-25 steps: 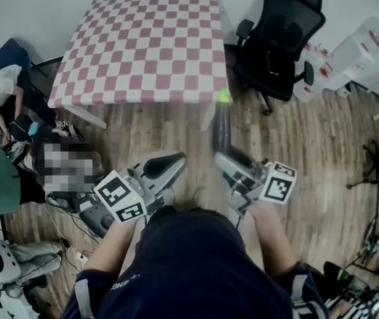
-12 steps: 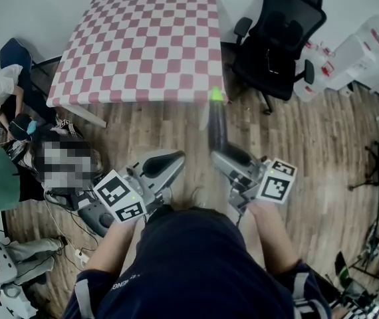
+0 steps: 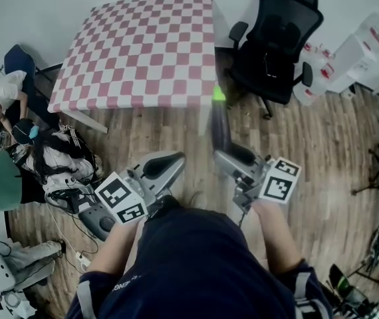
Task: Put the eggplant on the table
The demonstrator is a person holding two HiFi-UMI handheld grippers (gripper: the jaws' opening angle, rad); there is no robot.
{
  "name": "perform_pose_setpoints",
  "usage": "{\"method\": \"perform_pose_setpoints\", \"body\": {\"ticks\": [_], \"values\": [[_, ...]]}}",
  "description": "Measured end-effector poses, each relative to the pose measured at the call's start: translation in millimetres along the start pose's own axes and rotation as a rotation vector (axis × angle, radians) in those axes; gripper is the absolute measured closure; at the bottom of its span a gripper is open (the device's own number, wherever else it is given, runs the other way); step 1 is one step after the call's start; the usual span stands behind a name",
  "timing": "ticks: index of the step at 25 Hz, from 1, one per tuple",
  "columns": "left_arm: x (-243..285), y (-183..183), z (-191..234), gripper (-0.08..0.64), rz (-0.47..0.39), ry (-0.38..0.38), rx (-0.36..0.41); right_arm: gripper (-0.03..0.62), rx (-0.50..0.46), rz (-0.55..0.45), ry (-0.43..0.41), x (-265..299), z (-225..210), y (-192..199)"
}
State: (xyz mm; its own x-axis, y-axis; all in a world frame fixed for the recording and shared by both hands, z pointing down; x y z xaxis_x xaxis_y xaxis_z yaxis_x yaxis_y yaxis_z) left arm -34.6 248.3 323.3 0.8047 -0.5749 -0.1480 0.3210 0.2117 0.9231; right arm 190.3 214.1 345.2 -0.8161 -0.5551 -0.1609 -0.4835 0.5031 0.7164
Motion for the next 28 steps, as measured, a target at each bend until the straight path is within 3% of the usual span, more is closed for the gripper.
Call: {"method": "perform_pose_setpoints", "body": {"ticks": [7, 15, 21, 28], "values": [[19.4, -1.7, 8.5, 0.525, -0.009, -0.008, 0.016, 0.38, 0.042, -0.021, -0.003, -2.5, -19.7, -13.8], [42.1, -3.9, 51.1, 0.525, -0.023, -0.004, 0.015, 0.38, 0.042, 0.002, 0.02, 14.7, -56.5, -27.6], [58.4, -20.2, 109.2, 0.525, -0.022, 0.008, -0.02, 0.38, 0.063, 0.024, 0.07, 56.9, -85.4, -41.3], [85.8, -36.7, 218.7, 0.525, -0.011, -0.009, -0.027, 0.38, 0.087, 0.049, 0.14, 143.0, -156.2, -56.3]]}}
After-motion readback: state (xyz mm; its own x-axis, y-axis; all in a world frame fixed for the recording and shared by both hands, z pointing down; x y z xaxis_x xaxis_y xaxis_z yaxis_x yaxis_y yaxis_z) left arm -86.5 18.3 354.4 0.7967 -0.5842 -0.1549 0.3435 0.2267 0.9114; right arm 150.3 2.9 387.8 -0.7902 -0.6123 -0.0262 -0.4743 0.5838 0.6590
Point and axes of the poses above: the fingertips, and each gripper's own axes: x forward along the fingers, z to its left, y out of its underside, the point moved 8 cm from there along -x, backward along the fingers, and after that the axes turned 12 degrees about -z, right-handed, at the moved point
